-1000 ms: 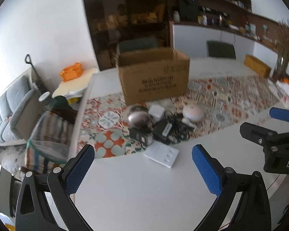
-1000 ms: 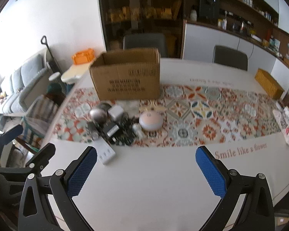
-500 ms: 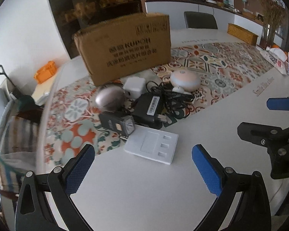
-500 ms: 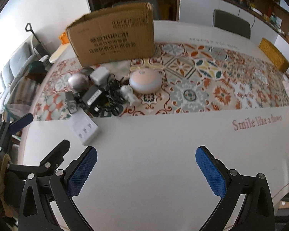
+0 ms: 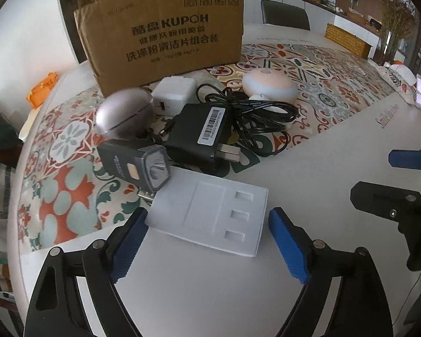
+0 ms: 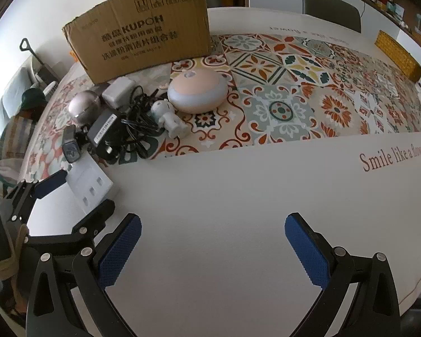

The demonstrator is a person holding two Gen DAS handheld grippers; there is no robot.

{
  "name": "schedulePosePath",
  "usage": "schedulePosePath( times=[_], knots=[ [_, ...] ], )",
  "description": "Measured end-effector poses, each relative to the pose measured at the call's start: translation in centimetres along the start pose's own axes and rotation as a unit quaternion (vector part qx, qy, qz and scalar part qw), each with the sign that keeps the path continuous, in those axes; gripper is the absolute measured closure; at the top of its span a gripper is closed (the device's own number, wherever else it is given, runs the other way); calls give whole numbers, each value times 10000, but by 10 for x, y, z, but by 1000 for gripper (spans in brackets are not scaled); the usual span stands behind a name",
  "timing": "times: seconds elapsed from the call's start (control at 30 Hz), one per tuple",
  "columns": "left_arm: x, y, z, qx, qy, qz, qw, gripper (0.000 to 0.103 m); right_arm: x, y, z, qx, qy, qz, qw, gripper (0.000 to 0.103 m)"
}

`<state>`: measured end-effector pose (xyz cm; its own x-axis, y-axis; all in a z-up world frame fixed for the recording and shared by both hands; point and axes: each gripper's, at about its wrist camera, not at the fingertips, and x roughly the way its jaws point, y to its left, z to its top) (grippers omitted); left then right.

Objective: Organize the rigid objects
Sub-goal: 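Lower the left tool and grasp the white rectangular plate, then lift the white plate with the left tool while the right tool grasps the pink humidifier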

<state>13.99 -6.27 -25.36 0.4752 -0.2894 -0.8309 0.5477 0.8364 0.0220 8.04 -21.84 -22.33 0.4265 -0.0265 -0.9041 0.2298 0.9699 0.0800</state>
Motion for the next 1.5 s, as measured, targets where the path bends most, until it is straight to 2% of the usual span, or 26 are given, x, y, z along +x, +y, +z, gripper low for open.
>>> schedulePosePath(
  times=[0.17, 0.37, 0.53, 0.73, 0.83, 0.93, 1.0, 1.17, 1.27, 1.4, 1.5],
  knots=[
    [2, 0, 3, -84, -92, -84, 9999, 22, 3, -2, 1, 22, -4, -30, 10000, 0],
    [1, -2, 4, -181, -77, -102, 9998, 22, 4, -3, 4, -41, -70, -85, 9999, 0],
    [-15, -5, -5, -409, 6, -140, 9991, 22, -1, -2, 3, -130, -119, -147, 9997, 0],
    [-46, -10, -7, -661, -145, 61, 9977, 22, -16, -3, 3, -232, -242, -135, 9993, 1],
    [-63, -13, 4, -801, -350, 318, 9957, 22, -22, -3, 7, -361, -364, -28, 9987, 1],
    [-70, -15, 18, -947, -486, 463, 9932, 22, -27, -6, 23, -498, -484, 136, 9975, 1],
    [-72, -15, 27, -1080, -519, 696, 9904, 22, -31, -7, 34, -617, -609, 223, 9960, 1],
    [-75, -11, 44, -1600, -540, 1148, 9789, 22, -26, -10, 69, -943, -719, 415, 9921, 1],
    [-71, -3, 50, -1787, -470, 1267, 9746, 22, -20, -10, 90, -1020, -788, 437, 9907, 1],
    [-61, 8, 55, -1803, -412, 1387, 9729, 22, -4, -4, 112, -1036, -682, 504, 9910, 1],
    [-51, 17, 60, -1808, -338, 1371, 9733, 22, 16, 3, 120, -1021, -439, 524, 9924, 6]
  ],
)
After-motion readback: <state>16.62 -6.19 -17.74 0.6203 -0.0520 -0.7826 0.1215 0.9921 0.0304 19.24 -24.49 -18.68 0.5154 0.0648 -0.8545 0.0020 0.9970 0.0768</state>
